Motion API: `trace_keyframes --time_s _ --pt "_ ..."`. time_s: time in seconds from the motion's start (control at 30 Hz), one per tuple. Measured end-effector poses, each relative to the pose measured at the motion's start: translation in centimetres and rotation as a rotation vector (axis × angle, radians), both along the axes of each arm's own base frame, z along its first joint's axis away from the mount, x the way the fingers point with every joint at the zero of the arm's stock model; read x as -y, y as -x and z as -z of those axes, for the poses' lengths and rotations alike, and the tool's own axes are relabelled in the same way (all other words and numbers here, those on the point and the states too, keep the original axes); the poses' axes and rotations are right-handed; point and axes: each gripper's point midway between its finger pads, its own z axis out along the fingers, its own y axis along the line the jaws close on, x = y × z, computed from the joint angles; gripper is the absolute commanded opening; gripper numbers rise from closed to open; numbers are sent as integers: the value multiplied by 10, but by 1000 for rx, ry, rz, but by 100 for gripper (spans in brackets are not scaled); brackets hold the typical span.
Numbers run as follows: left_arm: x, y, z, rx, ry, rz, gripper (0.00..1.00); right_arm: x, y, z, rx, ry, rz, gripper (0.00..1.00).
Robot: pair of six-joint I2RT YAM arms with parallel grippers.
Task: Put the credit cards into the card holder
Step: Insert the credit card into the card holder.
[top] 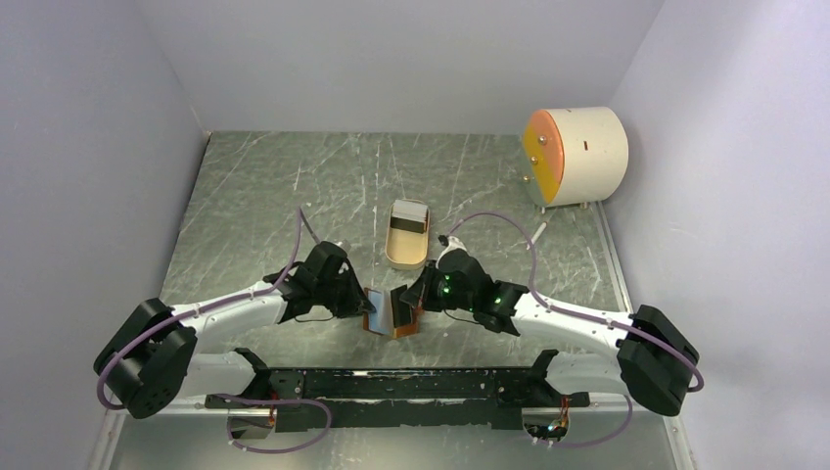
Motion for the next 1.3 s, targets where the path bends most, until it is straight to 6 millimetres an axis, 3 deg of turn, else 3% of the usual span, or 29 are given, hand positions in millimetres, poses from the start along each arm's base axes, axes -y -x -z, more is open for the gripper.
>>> trace_keyframes --time_s 0.33,0.53,0.63,0.8,0.93,1.07,1.2,1.3 --pt "-2 1 -3 -1 -20 -13 9 -21 2 -13 -35 -56 12 0" --pt "-3 -10 -34 61 -51 -42 9 -38 -5 -29 -13 -77 17 0" --pt "-4 -11 -40 74 -59 -49 9 -45 -9 -31 -6 -71 23 0" --pt "-7 -6 -37 63 -77 -44 9 -39 -16 -10 -8 10 64 0" --pt "-6 -3 -33 69 -52 -39 9 -24 -19 9 11 91 96 0" --pt "-7 9 -18 34 -29 -26 9 -1 -11 37 19 163 92 0" --pt "-9 18 -3 1 -8 -26 20 21 -2 66 -1 169 85 0" --pt "-10 21 2 -8 2 -34 26 23 -1 71 6 104 76 0"
